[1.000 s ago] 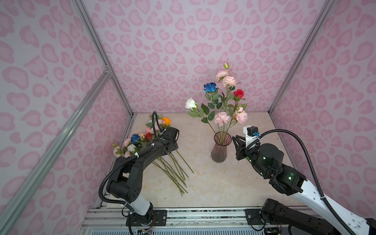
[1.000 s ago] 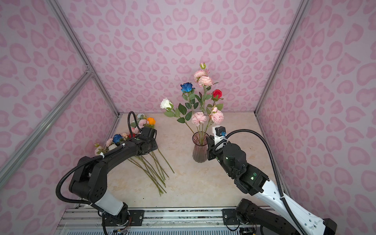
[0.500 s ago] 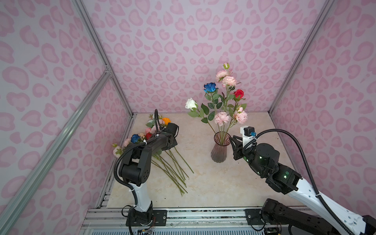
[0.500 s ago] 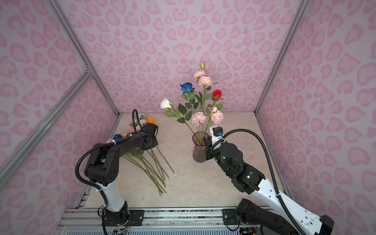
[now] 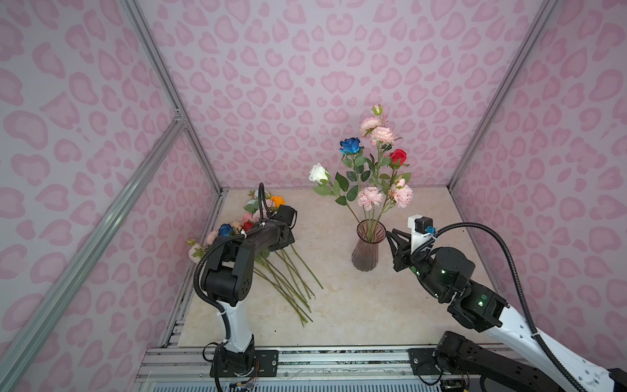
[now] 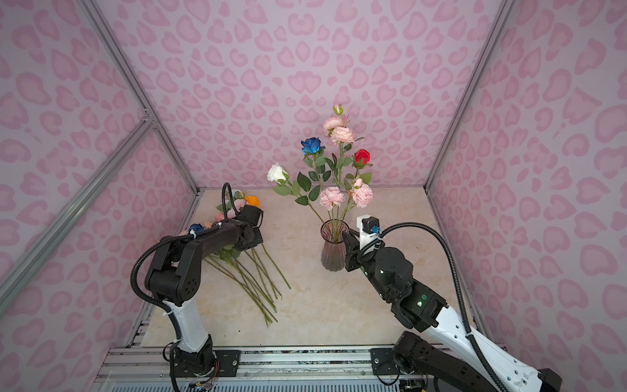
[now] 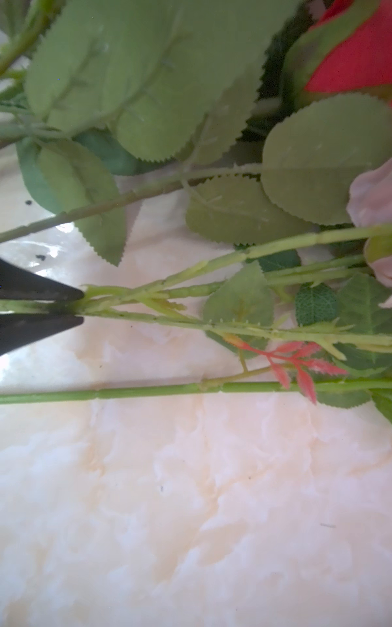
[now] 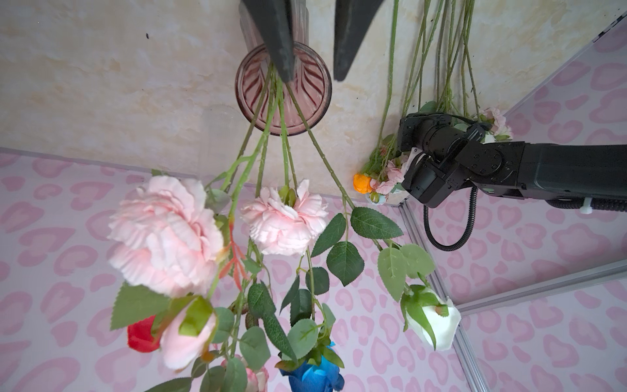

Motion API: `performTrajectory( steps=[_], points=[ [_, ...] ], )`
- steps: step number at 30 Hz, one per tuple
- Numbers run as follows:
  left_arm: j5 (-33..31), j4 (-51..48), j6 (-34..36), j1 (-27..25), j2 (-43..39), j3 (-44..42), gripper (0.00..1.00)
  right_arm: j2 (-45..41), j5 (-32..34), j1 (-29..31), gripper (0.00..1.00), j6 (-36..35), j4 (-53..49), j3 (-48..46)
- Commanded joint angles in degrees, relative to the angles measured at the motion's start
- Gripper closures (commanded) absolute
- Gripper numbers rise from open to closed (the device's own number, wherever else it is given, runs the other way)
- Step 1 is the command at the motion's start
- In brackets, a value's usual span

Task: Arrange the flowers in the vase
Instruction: 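Open the right gripper at the vase while the left gripper grasps a pink stem, then lift the pink flower stem with the left gripper toward the right gripper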

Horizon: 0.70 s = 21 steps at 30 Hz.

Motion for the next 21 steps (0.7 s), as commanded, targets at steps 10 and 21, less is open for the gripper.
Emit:
performTrajectory(
  steps=[10,21],
  points=[
    [-0.15,1.2,1.0,-0.73,-8.77,-0.56,0.96,-4.77,0.0,0.04,0.75,1.66,1.63,-3.15],
    [3.27,5.19,1.64,-3.52,-15.82,-3.23,0.96,-5.89,1.1,2.18,0.76,2.4,2.39,-3.68]
  ],
)
